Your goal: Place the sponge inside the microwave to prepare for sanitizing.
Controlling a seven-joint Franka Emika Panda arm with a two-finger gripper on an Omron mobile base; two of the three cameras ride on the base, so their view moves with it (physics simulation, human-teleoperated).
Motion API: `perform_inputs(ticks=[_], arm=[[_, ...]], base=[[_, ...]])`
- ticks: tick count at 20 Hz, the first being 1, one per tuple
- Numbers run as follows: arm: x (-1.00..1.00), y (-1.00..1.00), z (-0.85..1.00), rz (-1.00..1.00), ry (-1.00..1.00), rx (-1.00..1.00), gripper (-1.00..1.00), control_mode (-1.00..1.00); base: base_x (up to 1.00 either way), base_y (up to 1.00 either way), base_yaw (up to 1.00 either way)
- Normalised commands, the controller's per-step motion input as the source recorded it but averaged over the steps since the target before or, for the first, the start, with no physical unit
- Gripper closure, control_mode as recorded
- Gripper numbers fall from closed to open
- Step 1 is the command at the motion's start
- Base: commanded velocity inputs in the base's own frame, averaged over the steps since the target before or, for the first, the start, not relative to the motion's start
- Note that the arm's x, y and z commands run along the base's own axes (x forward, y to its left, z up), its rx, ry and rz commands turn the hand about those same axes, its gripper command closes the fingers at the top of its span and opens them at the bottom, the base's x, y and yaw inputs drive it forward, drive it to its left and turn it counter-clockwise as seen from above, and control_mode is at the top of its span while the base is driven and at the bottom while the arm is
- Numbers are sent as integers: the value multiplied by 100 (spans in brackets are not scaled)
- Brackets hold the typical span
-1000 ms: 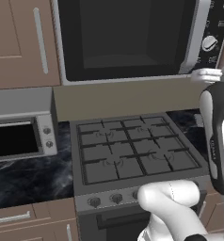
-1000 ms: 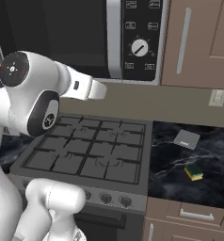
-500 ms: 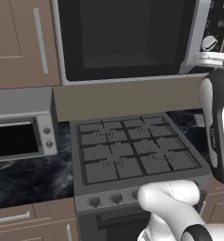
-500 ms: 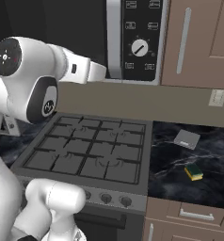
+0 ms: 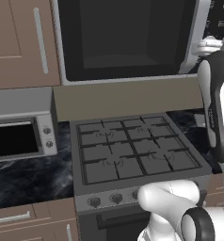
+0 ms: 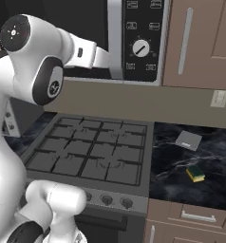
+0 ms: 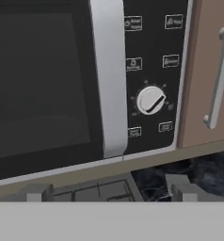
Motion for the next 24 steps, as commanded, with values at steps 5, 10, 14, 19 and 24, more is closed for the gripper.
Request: perform_inputs(ticks=[5, 10, 14, 19, 24], arm=[[21, 0, 0, 0, 0, 0, -100, -100], [24, 0, 0, 0, 6, 0, -100, -100], [1, -4, 0, 0, 1, 0, -100, -100], [25, -39, 0, 0, 2, 0, -100, -100], [36, -25, 0, 0, 2, 0, -100, -100]], base=[[0, 0, 0], [0, 0, 0], [0, 0, 0], [0, 0, 0], [0, 0, 0]])
